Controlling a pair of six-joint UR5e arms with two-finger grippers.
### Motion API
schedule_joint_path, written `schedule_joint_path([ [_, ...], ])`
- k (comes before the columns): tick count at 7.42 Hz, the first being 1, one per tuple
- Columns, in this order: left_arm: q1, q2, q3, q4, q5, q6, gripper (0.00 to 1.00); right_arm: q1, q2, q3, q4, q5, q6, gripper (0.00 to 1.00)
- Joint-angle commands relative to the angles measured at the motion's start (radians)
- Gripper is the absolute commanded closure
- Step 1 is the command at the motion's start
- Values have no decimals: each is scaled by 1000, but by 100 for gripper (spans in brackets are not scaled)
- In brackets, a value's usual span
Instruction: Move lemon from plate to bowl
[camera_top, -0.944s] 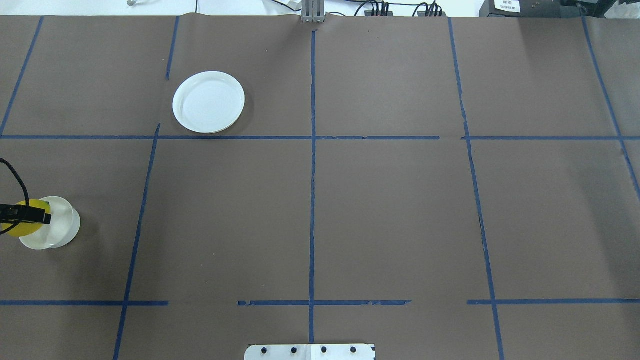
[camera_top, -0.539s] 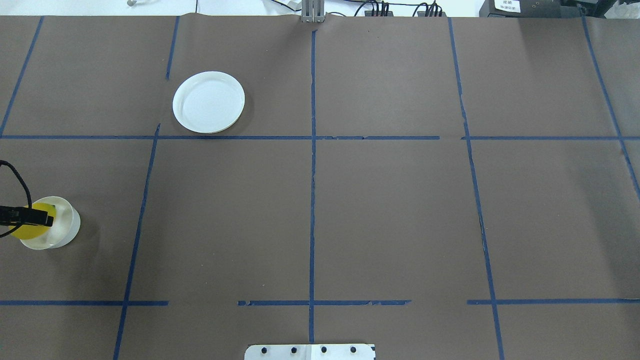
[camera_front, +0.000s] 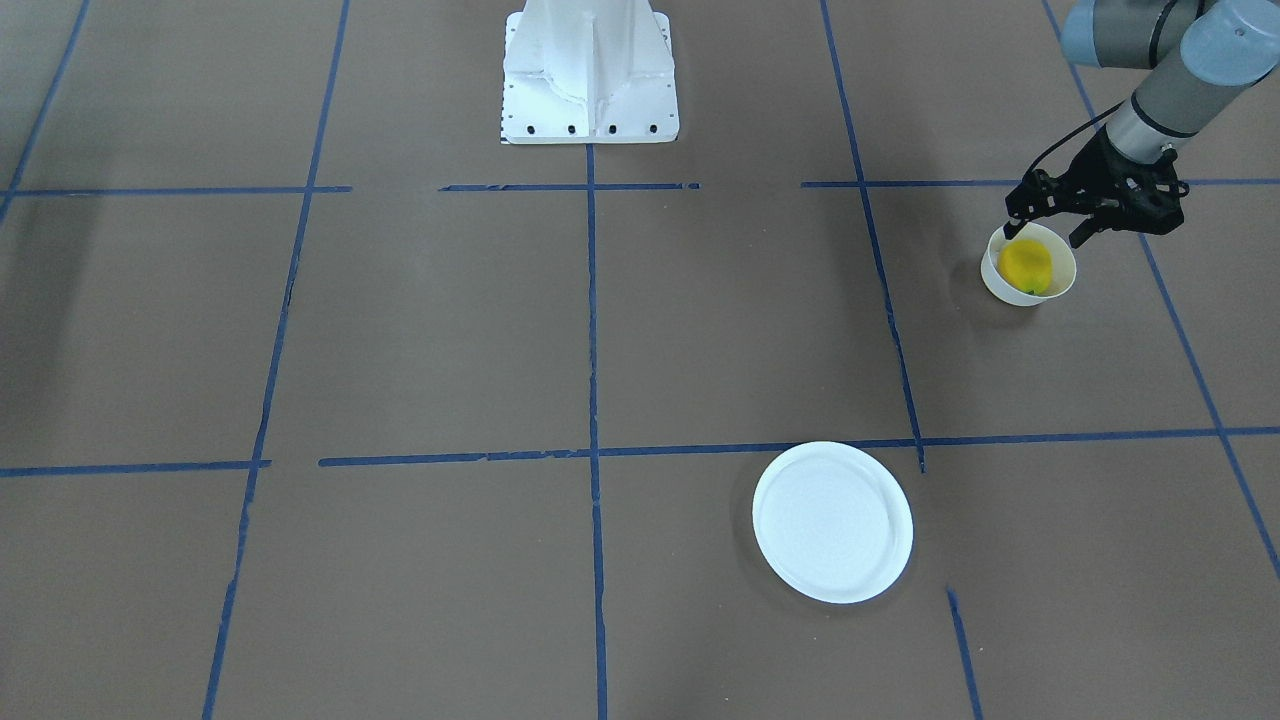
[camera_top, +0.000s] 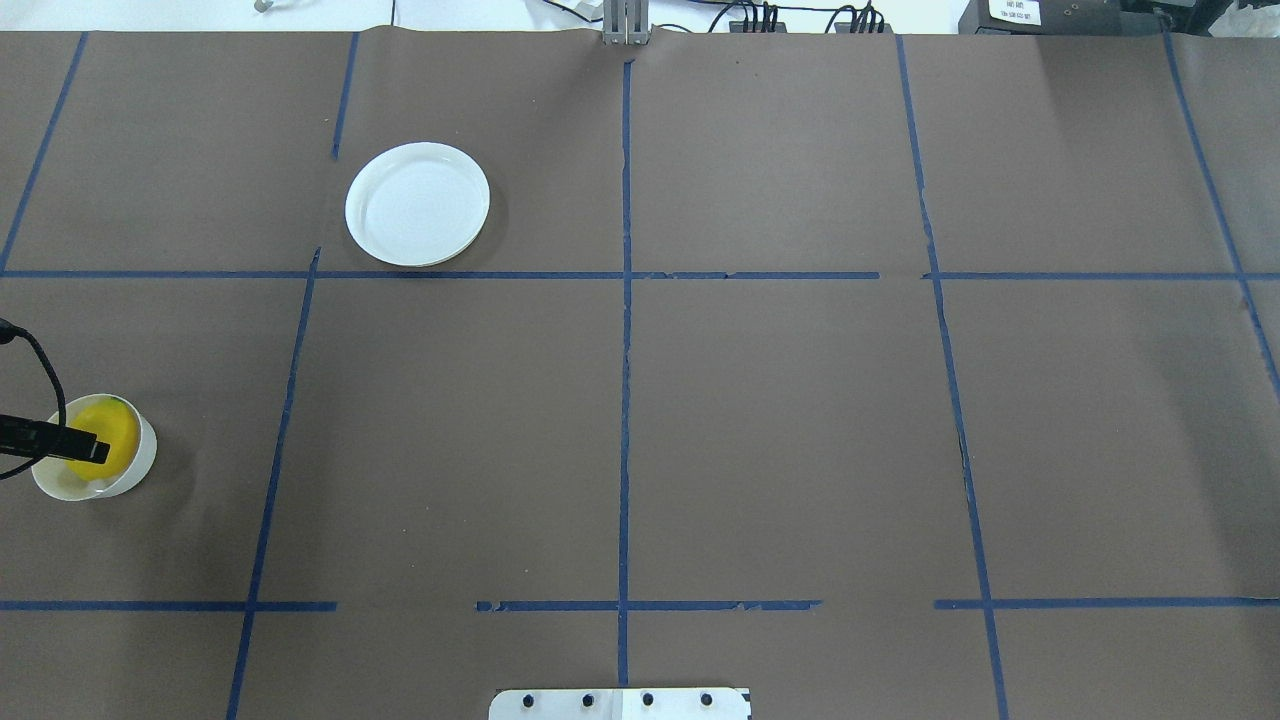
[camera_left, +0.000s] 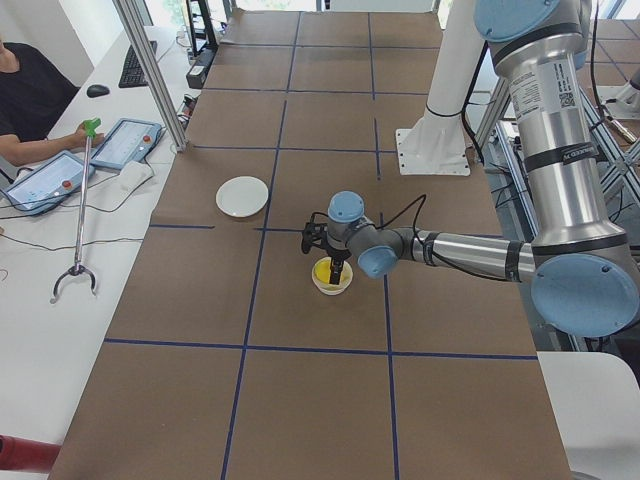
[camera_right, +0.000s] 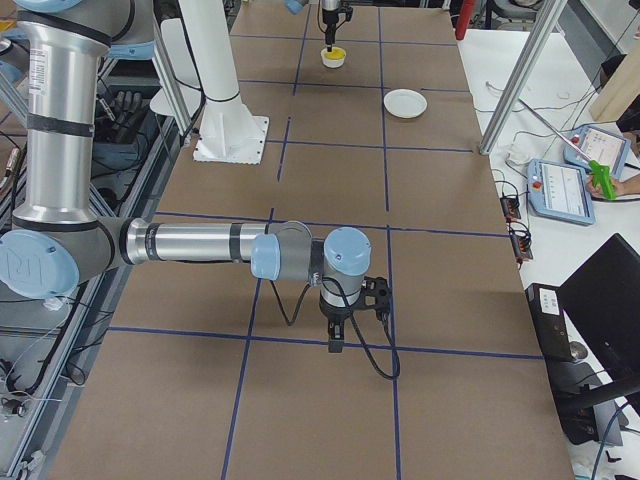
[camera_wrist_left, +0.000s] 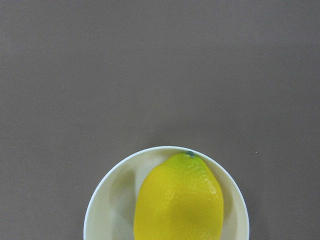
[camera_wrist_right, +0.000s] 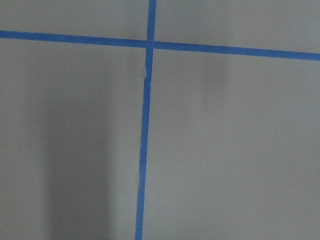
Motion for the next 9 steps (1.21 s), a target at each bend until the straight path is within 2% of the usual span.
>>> schedule_joint_path([
  [1, -164, -105, -2, 233, -47, 258, 0, 0, 0, 0, 0, 0, 0, 0],
  [3, -330, -243, -2, 520, -56, 511, 0, 0, 0, 0, 0, 0, 0, 0],
  [4, -403, -254, 4, 565, -99, 631, 0, 0, 0, 0, 0, 0, 0, 0],
  [6, -511, -235, 36, 565, -211, 697, 0, 0, 0, 0, 0, 0, 0, 0],
  [7, -536, -233, 69, 567, -211, 697, 0, 0, 0, 0, 0, 0, 0, 0],
  [8, -598, -230, 164, 549, -220, 700, 0, 0, 0, 0, 0, 0, 0, 0],
  [9, -620, -231, 185, 549, -220, 700, 0, 0, 0, 0, 0, 0, 0, 0],
])
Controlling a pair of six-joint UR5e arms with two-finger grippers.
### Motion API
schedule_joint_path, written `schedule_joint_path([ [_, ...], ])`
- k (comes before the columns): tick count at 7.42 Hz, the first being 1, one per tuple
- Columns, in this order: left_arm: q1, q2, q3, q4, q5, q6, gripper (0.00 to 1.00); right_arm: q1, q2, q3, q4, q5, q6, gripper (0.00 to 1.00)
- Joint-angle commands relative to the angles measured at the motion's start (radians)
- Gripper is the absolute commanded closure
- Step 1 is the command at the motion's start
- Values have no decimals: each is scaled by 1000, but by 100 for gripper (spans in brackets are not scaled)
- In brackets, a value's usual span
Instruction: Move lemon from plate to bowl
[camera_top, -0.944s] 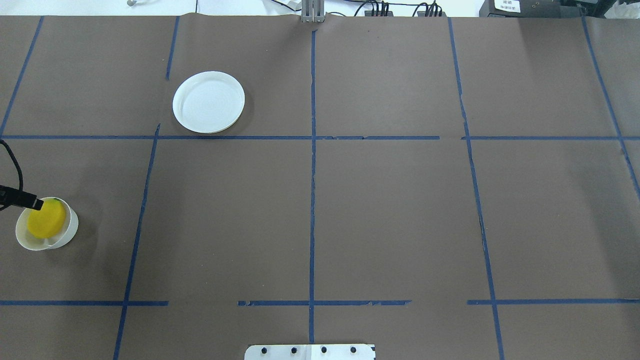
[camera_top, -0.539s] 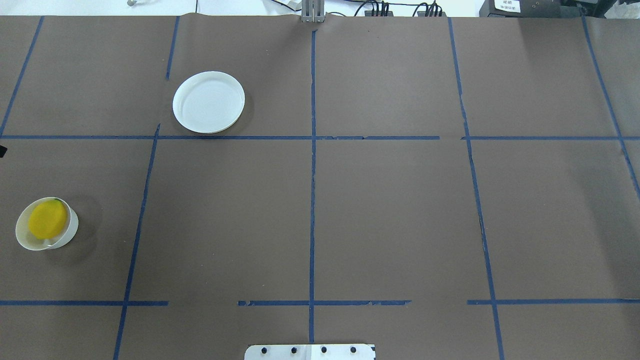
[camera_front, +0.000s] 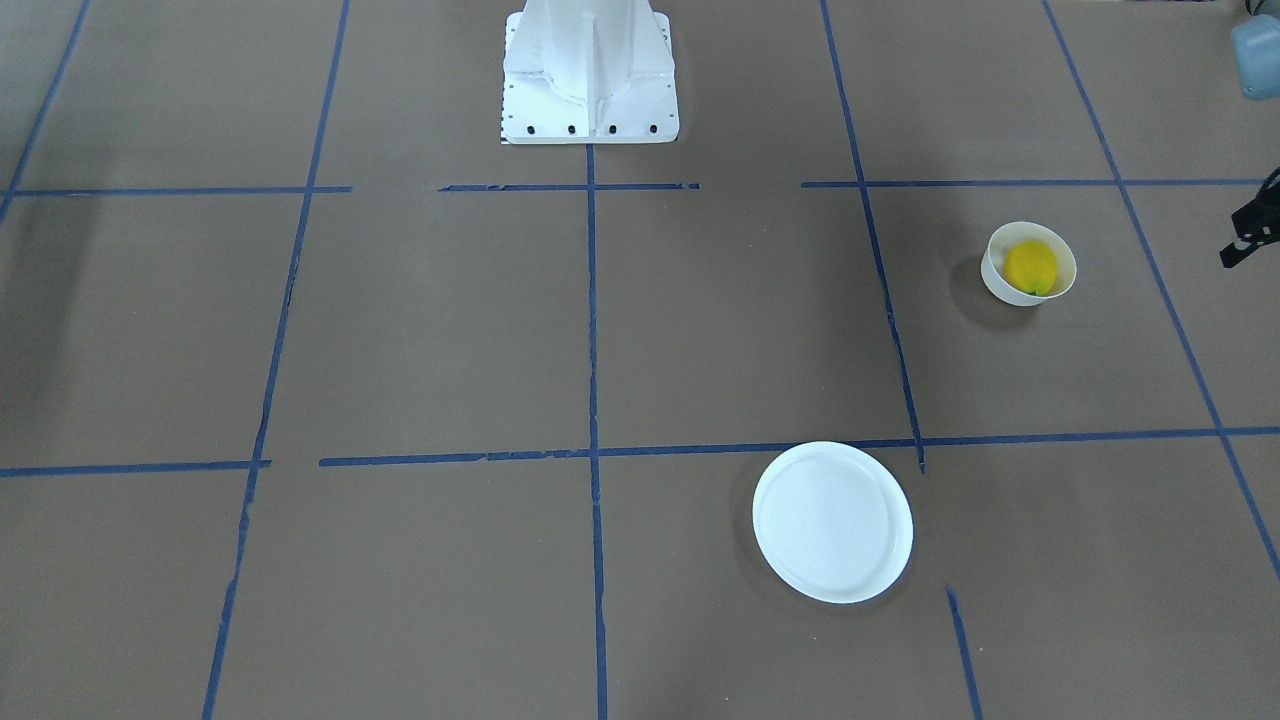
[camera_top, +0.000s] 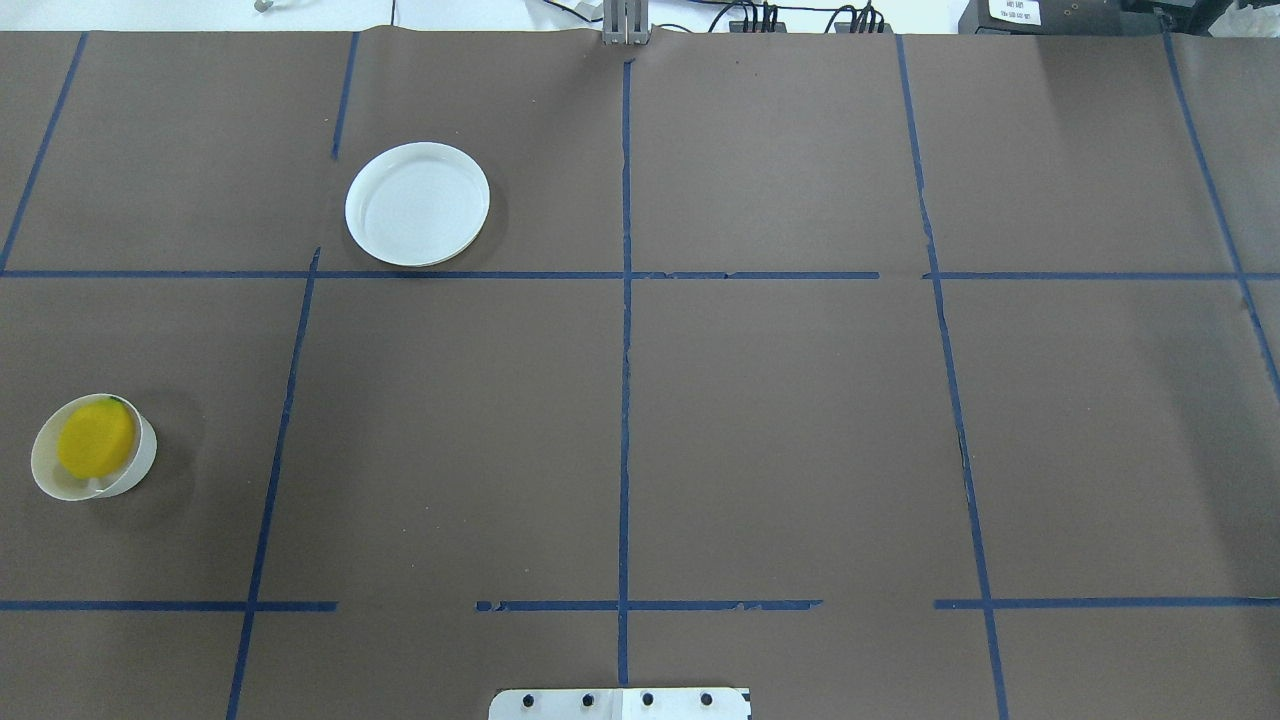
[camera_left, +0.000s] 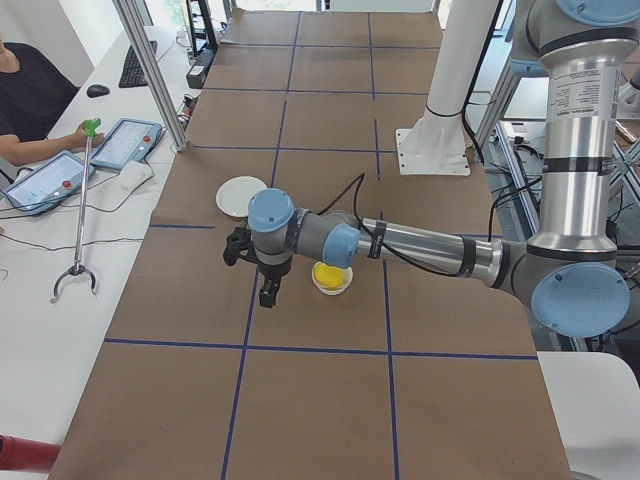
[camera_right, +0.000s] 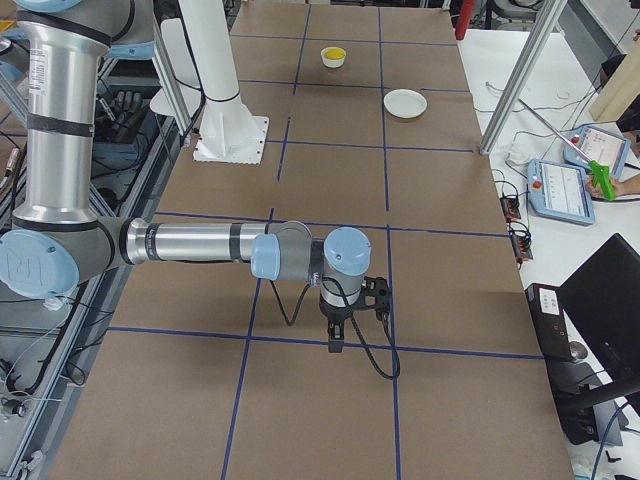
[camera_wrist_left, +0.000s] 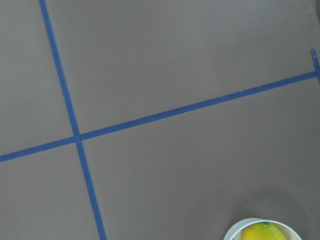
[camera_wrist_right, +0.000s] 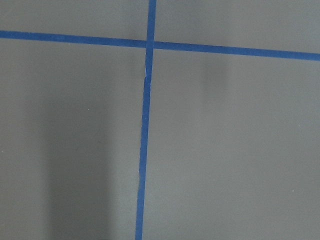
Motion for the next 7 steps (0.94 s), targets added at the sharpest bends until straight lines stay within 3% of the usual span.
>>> schedule_joint_path([
  [1, -65, 5, 55, -4, -6, 1, 0, 0, 0, 0, 0, 0, 0, 0],
  [7, -95, 36, 56, 12, -14, -12, 0, 0, 0, 0, 0, 0, 0, 0],
])
